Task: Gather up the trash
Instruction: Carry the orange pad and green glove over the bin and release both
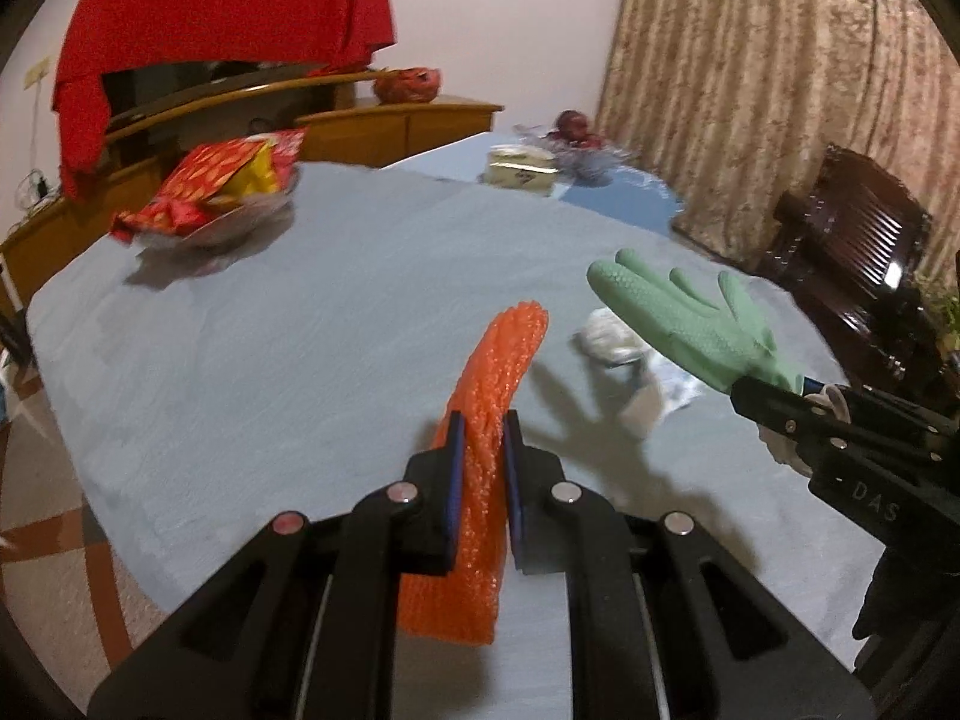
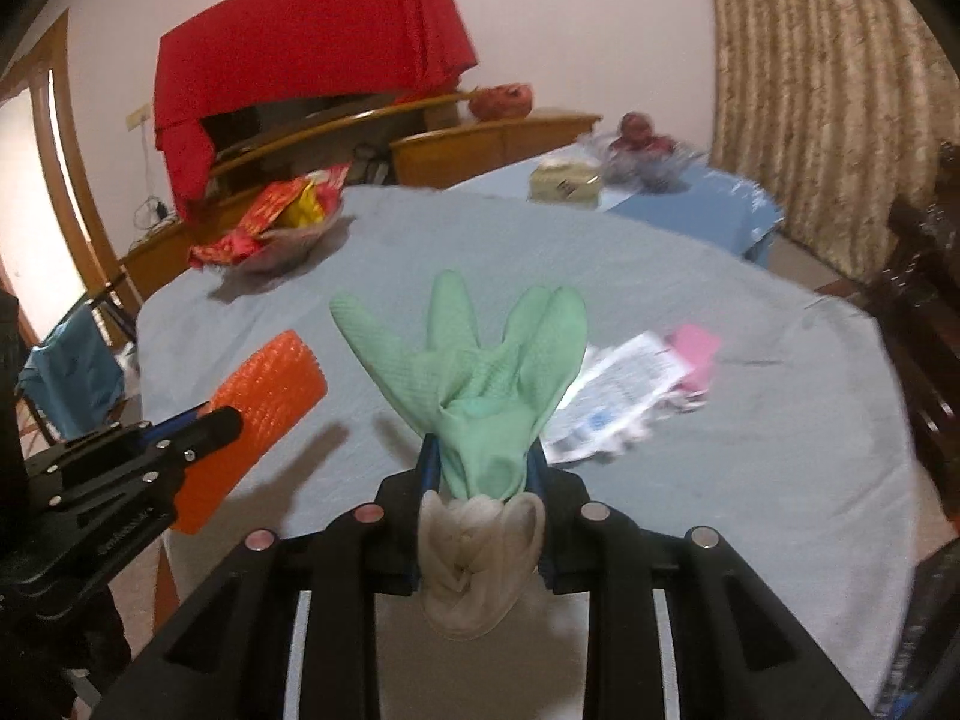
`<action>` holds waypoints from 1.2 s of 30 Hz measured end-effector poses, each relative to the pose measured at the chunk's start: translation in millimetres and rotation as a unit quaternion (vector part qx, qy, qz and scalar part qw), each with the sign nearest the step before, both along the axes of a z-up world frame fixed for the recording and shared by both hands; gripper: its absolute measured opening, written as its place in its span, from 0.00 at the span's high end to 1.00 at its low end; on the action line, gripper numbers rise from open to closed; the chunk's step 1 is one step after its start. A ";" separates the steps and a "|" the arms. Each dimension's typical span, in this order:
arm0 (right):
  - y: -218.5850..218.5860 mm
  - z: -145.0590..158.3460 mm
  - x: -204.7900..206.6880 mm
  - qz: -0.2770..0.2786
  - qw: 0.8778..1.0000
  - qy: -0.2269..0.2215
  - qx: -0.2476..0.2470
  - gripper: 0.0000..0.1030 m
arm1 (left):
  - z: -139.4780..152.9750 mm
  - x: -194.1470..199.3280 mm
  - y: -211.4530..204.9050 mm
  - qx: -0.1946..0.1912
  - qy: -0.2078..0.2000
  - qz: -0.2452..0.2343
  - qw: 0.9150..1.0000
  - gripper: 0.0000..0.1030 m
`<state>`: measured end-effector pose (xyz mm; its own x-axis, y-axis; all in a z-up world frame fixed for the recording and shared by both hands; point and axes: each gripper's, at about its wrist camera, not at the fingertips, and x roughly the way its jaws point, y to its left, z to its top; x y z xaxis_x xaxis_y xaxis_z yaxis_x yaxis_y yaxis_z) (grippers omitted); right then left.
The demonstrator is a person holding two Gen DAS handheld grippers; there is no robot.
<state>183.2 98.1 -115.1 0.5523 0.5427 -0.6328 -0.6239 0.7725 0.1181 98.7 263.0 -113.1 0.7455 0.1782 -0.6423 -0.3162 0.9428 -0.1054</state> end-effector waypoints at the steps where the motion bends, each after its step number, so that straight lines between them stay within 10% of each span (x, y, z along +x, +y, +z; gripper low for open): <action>1: -9.7 4.6 -0.5 -0.008 1.000 -0.003 0.004 0.74 | 1.7 0.9 -5.5 -0.001 -0.002 -0.007 1.000 0.89; 17: -175.2 44.8 -19.6 -0.144 0.989 -0.032 0.020 0.73 | 23.9 30.8 -148.0 -0.020 -0.025 -0.155 0.987 0.89; 36: -352.1 40.7 -52.9 -0.308 0.951 -0.036 -0.003 0.73 | 29.6 54.1 -331.3 -0.013 -0.037 -0.326 0.944 0.89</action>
<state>130.3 -254.0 -74.4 0.8067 0.0985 -0.5827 -0.0584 0.9945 0.0874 152.8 -68.3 -83.5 0.7339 -0.3497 -0.5822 0.3405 0.9312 -0.1301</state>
